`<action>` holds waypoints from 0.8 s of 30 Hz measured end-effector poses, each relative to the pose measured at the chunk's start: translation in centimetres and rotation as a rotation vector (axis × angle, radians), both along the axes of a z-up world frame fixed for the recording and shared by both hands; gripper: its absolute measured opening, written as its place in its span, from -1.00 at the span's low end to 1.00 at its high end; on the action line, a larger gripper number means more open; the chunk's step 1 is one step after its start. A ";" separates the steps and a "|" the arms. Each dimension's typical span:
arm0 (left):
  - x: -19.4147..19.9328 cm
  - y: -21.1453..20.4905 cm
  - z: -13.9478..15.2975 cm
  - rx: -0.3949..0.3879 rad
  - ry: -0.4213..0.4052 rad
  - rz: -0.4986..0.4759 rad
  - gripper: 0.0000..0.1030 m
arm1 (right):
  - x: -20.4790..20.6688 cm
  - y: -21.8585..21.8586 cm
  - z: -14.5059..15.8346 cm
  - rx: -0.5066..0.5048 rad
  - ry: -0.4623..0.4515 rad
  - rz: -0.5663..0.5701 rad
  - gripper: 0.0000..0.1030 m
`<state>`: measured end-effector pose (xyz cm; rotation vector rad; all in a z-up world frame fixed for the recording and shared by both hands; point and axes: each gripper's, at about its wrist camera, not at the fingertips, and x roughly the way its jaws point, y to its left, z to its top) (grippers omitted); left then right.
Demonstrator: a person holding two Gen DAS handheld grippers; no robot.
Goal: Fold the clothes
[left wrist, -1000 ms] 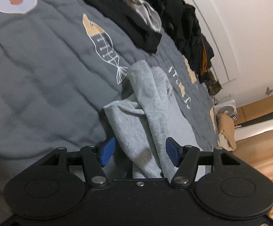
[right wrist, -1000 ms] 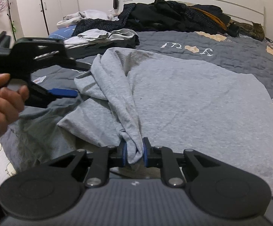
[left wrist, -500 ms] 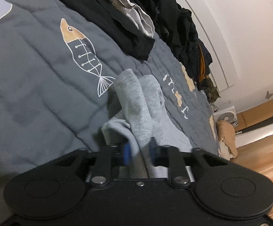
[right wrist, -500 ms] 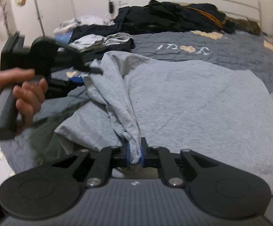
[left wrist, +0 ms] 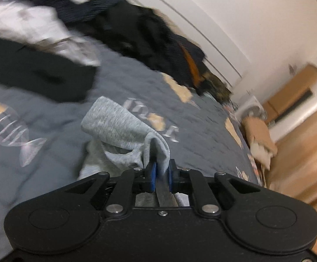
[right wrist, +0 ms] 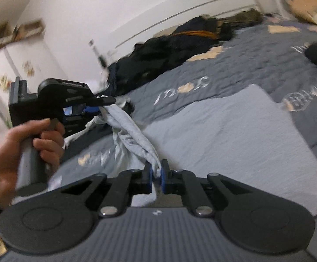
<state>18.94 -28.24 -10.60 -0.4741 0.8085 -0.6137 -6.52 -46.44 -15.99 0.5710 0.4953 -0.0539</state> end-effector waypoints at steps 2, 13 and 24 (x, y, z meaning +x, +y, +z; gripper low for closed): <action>-0.2 -3.4 0.6 0.034 -0.019 -0.039 -0.80 | -0.8 -1.8 0.1 0.052 -0.008 -0.052 -0.87; -2.8 -20.6 -3.1 0.175 -0.012 -0.282 -0.81 | -6.1 -9.5 0.1 0.157 0.020 -0.258 -0.87; -4.8 -22.4 -6.3 0.225 0.036 -0.381 -0.13 | -8.0 -12.5 -2.1 0.215 0.128 -0.319 -0.87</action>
